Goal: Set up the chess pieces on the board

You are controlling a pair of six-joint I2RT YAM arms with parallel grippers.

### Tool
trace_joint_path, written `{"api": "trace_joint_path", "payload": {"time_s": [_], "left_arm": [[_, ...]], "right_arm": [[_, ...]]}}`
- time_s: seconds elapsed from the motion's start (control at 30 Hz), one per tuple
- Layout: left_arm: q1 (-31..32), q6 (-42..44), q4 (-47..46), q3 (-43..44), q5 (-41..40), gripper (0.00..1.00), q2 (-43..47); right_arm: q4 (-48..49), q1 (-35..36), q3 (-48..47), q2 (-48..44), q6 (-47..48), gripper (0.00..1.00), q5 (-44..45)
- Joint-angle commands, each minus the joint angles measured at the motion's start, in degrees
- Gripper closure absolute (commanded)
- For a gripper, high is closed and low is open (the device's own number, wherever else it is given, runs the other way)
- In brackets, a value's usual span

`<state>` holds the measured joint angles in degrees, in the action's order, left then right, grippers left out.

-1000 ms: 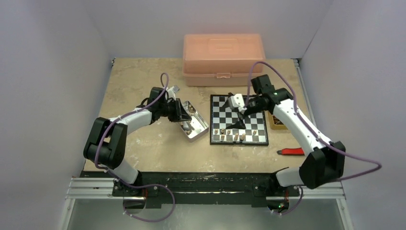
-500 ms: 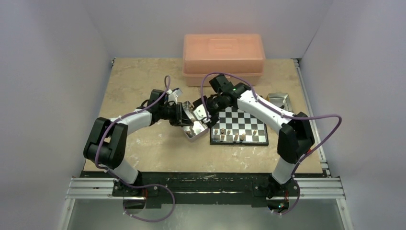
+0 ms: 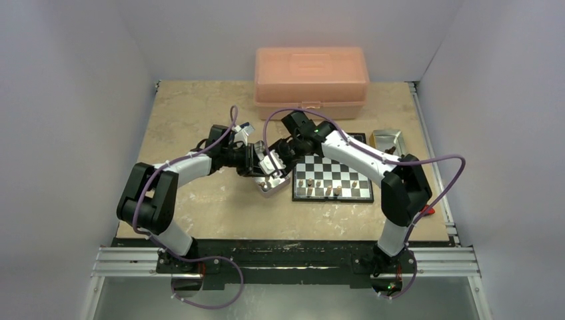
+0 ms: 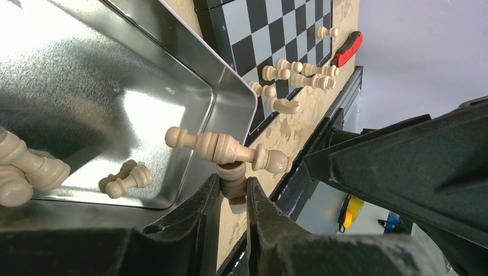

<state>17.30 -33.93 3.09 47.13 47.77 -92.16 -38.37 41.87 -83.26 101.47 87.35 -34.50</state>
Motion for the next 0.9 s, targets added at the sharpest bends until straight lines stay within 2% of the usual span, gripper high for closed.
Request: {"api": "trace_joint_path", "payload": {"time_s": [0.0,0.4,0.53,0.73,0.87], "left_arm": [[-0.4,-0.6,-1.3,0.1,2.1,1.00,-0.8],[-0.4,-2.5,-4.4,-0.4,3.8,1.00,-1.0],[-0.4,-3.0,-4.9,-0.5,4.2,1.00,-1.0],[-0.4,-2.9,-5.0,-0.6,4.3,1.00,-1.2],[-0.4,-3.0,-5.0,-0.6,4.4,1.00,-1.2]], "right_arm": [[2.5,0.8,0.8,0.9,-1.3,0.48,2.1],[4.3,1.7,2.5,1.2,-1.4,0.49,3.8],[4.9,1.9,2.7,1.5,-2.1,0.53,4.3],[5.3,1.9,2.6,1.7,-3.0,0.63,4.8],[5.3,1.9,2.6,1.9,-3.5,0.76,5.4]]}}
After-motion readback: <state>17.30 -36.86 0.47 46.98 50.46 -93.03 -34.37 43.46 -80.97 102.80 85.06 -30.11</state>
